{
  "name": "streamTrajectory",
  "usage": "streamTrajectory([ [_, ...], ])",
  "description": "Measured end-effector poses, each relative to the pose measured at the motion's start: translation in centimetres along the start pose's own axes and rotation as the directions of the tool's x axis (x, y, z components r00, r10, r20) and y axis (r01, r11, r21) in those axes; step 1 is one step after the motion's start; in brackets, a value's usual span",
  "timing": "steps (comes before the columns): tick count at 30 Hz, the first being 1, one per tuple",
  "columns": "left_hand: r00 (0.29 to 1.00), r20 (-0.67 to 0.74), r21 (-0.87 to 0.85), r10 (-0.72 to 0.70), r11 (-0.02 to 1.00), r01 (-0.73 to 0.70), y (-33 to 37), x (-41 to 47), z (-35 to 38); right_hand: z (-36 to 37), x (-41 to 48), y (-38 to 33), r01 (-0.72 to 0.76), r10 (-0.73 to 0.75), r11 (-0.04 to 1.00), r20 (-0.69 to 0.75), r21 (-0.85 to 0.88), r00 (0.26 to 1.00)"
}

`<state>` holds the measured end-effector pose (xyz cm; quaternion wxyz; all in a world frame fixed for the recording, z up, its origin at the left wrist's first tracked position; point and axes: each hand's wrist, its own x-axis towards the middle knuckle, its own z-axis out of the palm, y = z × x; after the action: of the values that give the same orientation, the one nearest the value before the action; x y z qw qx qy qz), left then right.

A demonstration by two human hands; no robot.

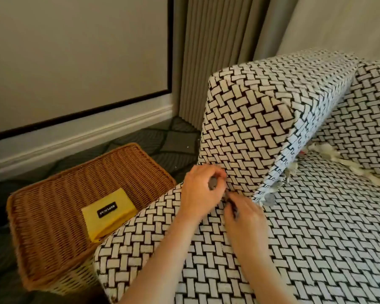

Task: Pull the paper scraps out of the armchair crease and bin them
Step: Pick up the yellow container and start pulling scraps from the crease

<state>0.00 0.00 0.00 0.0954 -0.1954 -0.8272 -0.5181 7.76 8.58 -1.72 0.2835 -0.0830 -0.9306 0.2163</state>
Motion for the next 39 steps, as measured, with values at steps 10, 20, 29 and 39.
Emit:
streamTrajectory([
  [10, 0.999, 0.050, 0.375, 0.018, 0.926, -0.035, -0.6, -0.4, 0.6, -1.1, 0.8, -0.8, -0.126, 0.127, 0.992, 0.079, -0.018, 0.989],
  [20, 0.991, 0.058, 0.619, -0.123, 0.783, 0.061, 0.2, -0.6, 0.9, -3.8, 1.5, -1.6, -0.372, 0.548, 0.396, 0.109, 0.840, 0.830],
  [29, 0.995, -0.046, 0.621, -0.089, 0.778, 0.098, 0.7, -0.5, 0.8, -4.2, 2.5, -1.4, -0.432, 0.395, -0.659, 0.772, 0.616, 0.498],
  [39, 0.980, -0.023, 0.302, -0.197, 0.933, 0.195, -0.4, -0.7, -0.4, -4.5, 3.0, -0.4, -0.493, 0.257, -0.738, 0.868, 0.461, 0.426],
])
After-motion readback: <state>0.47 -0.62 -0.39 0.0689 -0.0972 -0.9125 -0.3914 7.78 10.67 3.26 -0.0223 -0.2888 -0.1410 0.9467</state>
